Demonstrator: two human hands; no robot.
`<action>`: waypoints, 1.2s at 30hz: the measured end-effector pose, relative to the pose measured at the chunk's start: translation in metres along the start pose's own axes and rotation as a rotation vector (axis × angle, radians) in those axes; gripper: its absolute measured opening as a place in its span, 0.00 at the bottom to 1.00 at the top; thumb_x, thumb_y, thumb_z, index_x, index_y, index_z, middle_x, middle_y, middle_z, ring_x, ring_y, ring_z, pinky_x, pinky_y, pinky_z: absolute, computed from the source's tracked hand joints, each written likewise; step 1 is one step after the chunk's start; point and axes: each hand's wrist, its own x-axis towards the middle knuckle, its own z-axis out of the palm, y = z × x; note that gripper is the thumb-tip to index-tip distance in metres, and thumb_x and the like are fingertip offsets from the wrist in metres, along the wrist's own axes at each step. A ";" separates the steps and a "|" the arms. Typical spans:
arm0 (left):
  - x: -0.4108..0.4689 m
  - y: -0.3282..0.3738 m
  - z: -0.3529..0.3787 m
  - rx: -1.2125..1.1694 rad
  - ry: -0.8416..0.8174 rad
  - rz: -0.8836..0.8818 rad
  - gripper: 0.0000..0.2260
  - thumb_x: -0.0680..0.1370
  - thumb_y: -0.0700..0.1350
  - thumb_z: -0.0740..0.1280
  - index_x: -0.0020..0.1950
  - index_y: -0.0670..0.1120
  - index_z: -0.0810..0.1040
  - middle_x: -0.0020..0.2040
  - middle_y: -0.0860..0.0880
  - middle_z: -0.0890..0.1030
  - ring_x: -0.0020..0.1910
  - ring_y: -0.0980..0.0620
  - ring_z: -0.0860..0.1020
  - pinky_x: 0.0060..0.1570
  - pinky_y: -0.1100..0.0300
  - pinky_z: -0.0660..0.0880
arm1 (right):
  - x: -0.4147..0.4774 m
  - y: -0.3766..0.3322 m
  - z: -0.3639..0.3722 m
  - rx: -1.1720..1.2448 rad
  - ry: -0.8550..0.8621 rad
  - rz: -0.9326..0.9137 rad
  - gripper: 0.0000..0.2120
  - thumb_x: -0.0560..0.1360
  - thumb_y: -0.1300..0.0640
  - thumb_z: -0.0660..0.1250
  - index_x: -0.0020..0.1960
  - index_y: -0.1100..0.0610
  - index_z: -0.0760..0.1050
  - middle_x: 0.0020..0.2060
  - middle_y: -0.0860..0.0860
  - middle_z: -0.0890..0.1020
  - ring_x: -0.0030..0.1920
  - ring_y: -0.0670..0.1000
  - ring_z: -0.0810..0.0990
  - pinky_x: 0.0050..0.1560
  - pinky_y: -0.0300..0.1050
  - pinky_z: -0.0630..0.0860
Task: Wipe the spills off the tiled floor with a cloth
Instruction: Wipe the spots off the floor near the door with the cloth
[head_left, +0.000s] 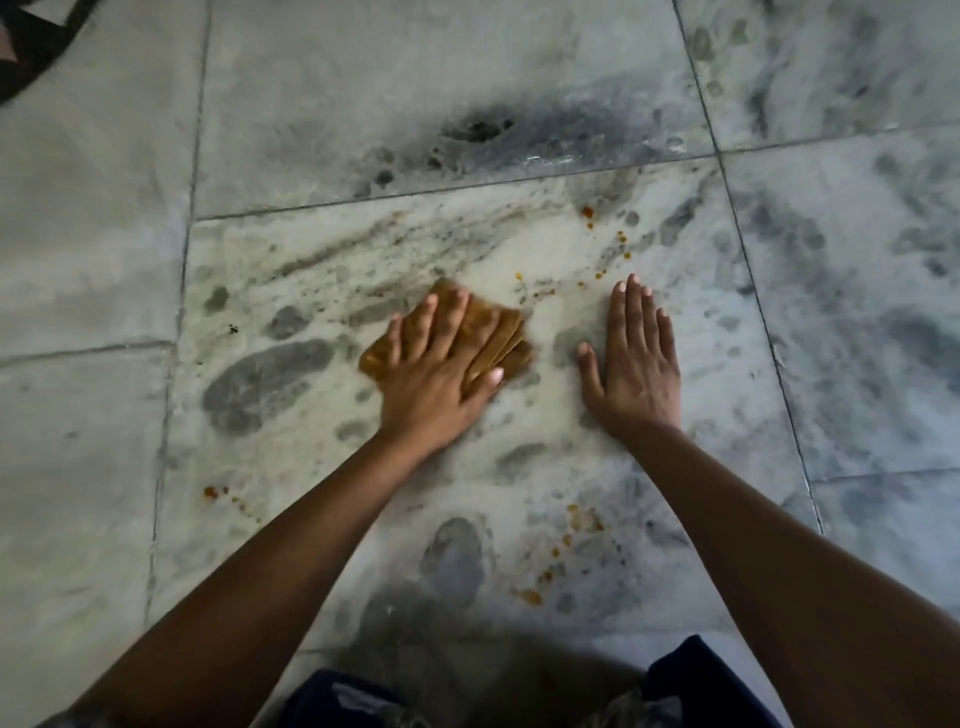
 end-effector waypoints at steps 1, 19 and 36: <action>-0.012 -0.012 0.000 0.007 0.004 -0.011 0.28 0.76 0.64 0.47 0.75 0.56 0.59 0.78 0.49 0.54 0.77 0.44 0.50 0.71 0.42 0.43 | -0.001 0.001 0.000 0.005 0.006 0.001 0.35 0.75 0.43 0.44 0.76 0.61 0.45 0.76 0.58 0.49 0.76 0.54 0.46 0.74 0.45 0.40; 0.073 -0.048 -0.027 0.043 -0.131 -0.094 0.32 0.76 0.66 0.45 0.77 0.55 0.46 0.78 0.52 0.47 0.77 0.50 0.46 0.73 0.46 0.47 | -0.010 0.059 -0.010 -0.032 0.005 0.141 0.35 0.76 0.42 0.45 0.76 0.61 0.47 0.76 0.57 0.51 0.76 0.54 0.49 0.74 0.47 0.43; 0.052 0.007 -0.009 -0.005 -0.068 -0.232 0.28 0.76 0.67 0.45 0.75 0.61 0.52 0.78 0.52 0.48 0.77 0.46 0.44 0.71 0.40 0.39 | -0.010 0.057 -0.012 -0.015 -0.006 0.168 0.36 0.75 0.42 0.45 0.76 0.61 0.46 0.76 0.58 0.50 0.76 0.55 0.48 0.74 0.47 0.42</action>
